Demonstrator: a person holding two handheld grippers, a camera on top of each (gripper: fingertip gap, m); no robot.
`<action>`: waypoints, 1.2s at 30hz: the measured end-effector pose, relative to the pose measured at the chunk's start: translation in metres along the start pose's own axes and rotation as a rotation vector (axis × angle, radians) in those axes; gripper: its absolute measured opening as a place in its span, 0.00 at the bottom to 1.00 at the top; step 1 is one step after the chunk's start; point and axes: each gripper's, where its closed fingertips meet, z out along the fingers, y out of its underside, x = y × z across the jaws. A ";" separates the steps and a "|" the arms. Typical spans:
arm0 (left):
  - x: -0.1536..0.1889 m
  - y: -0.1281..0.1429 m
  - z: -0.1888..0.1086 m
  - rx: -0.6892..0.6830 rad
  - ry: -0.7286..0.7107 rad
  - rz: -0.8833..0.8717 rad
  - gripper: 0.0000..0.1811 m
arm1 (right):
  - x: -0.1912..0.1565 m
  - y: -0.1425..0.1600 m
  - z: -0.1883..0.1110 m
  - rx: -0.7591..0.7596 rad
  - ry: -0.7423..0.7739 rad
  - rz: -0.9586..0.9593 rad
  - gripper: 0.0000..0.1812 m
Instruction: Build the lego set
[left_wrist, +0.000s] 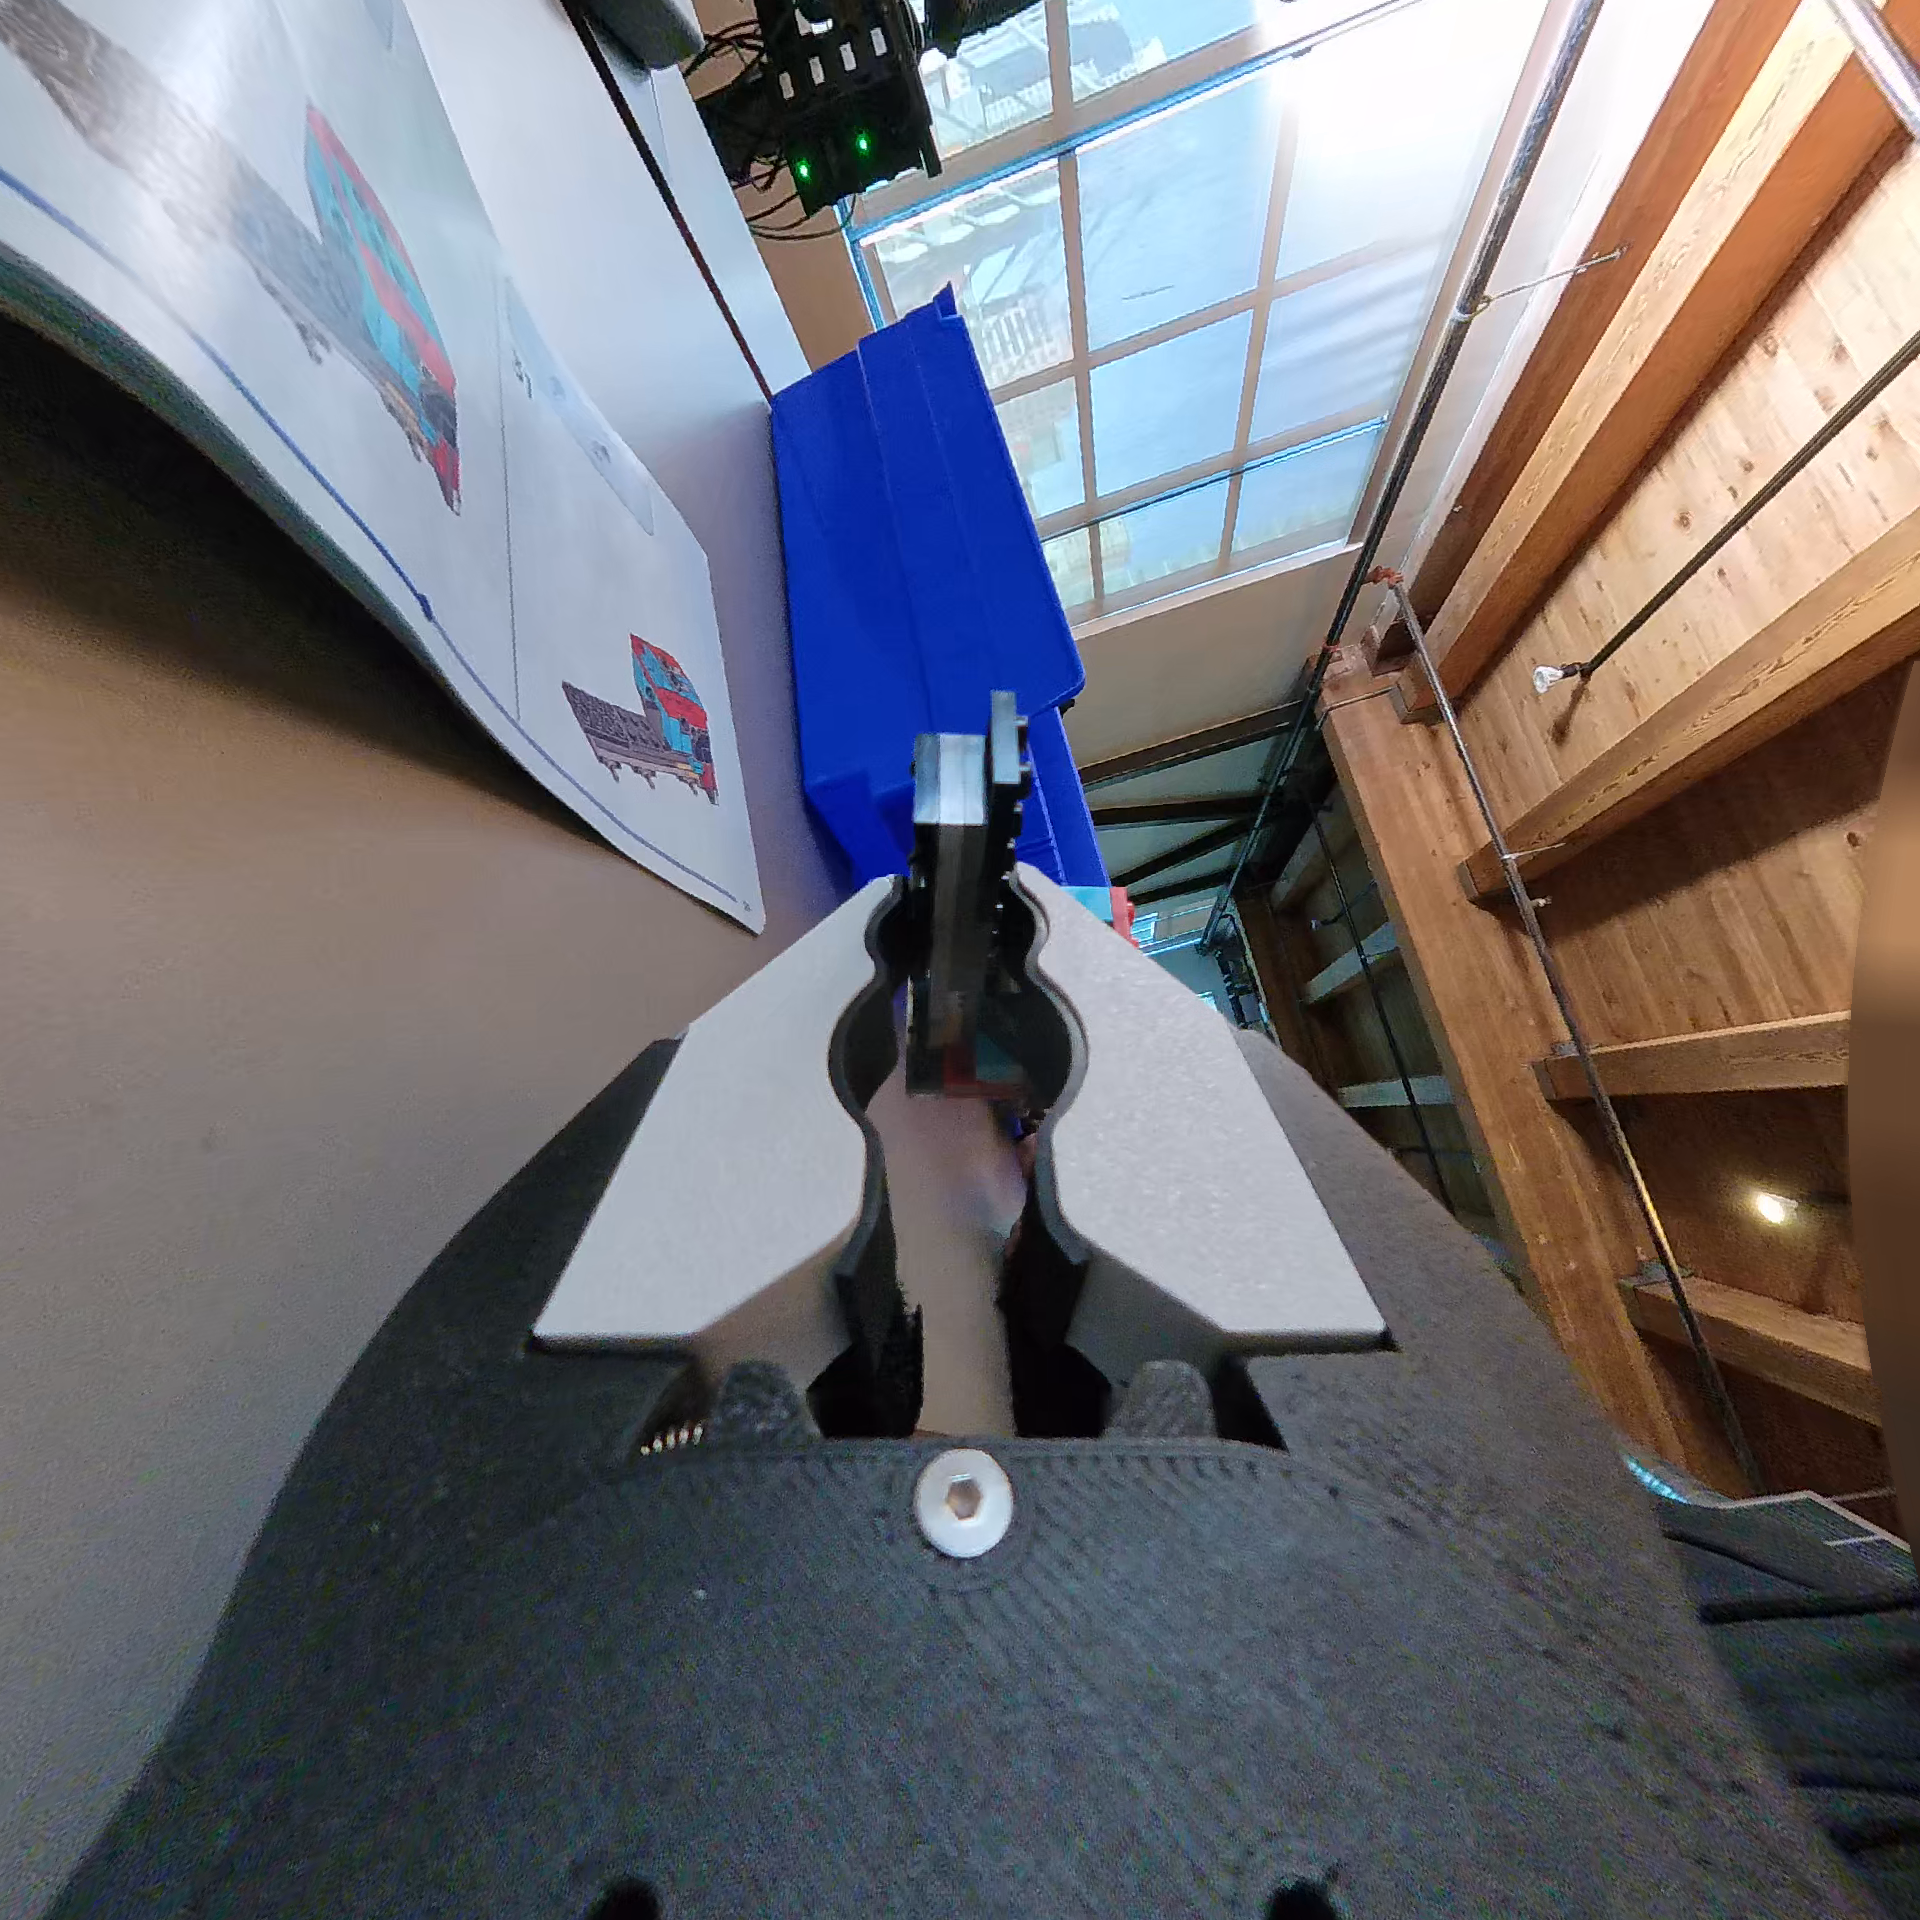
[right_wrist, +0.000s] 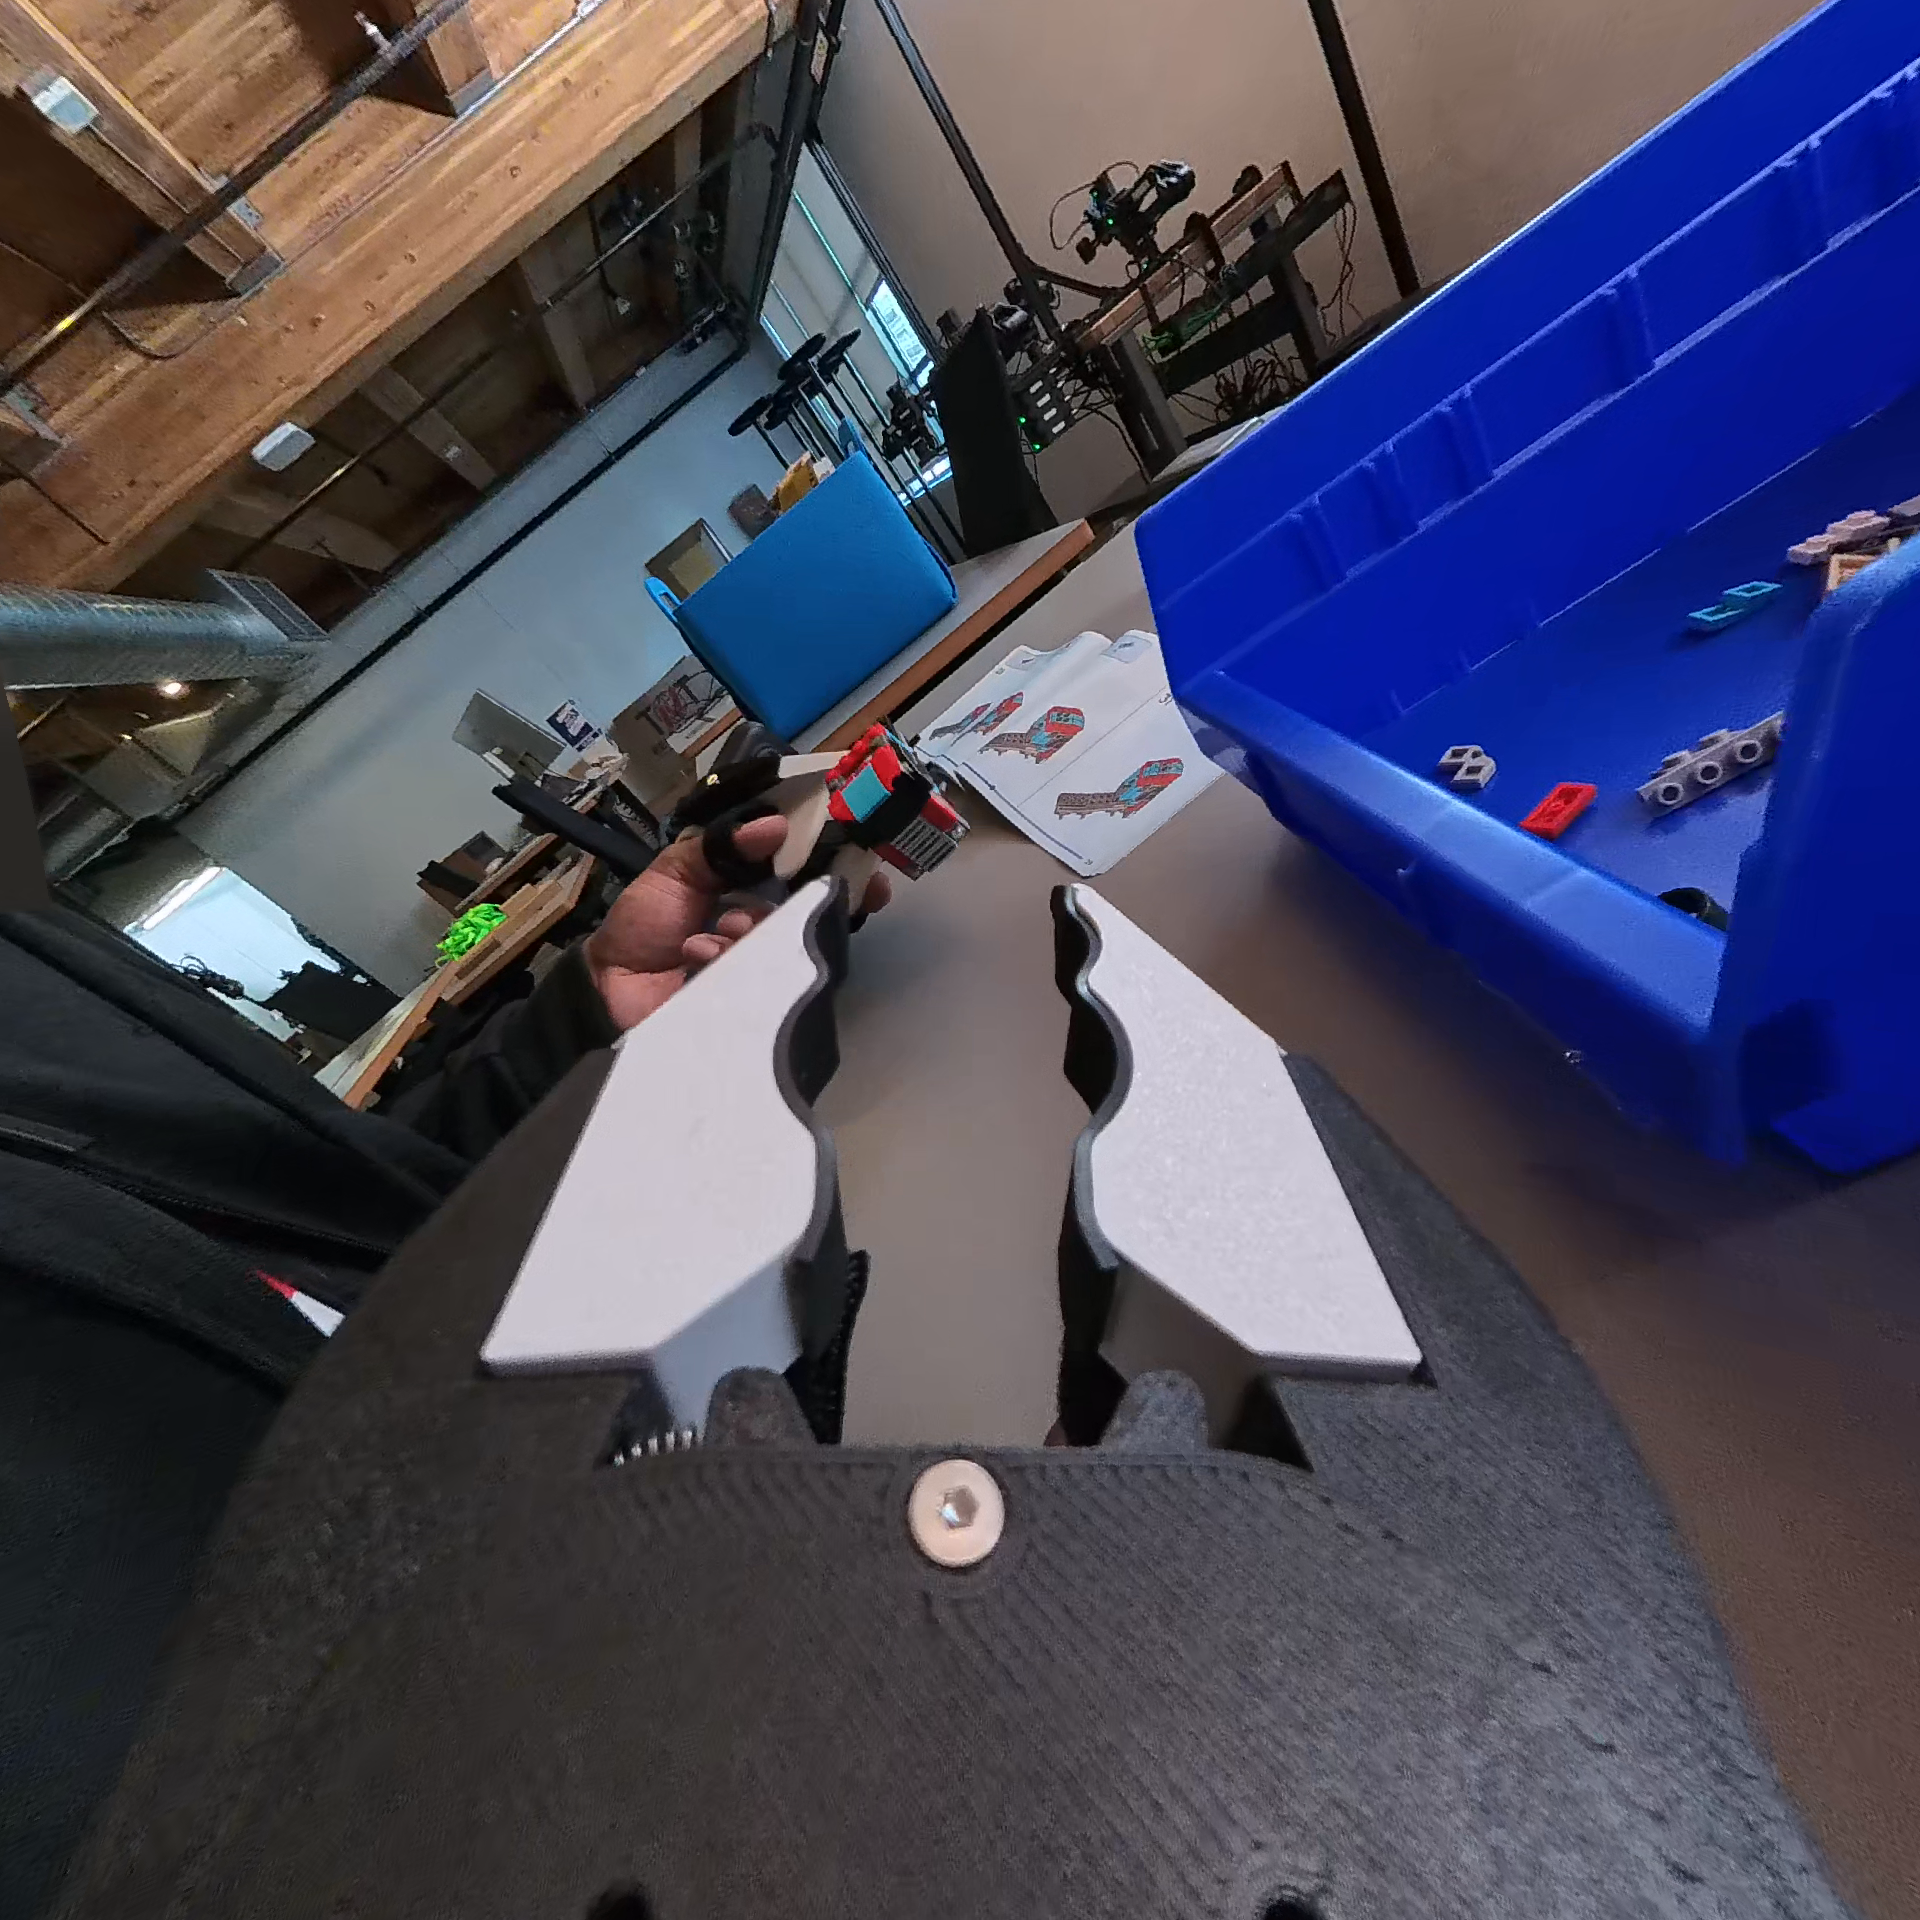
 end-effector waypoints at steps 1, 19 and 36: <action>0.000 0.000 0.000 0.000 -0.003 0.001 0.09 | 0.000 0.000 0.000 0.001 -0.002 0.001 0.22; -0.016 0.004 0.006 -0.031 -0.107 -0.012 0.09 | -0.004 -0.014 -0.013 0.102 -0.077 0.079 0.21; -0.022 0.003 0.007 -0.032 -0.143 -0.022 0.09 | -0.011 -0.016 -0.021 0.149 -0.123 0.153 0.20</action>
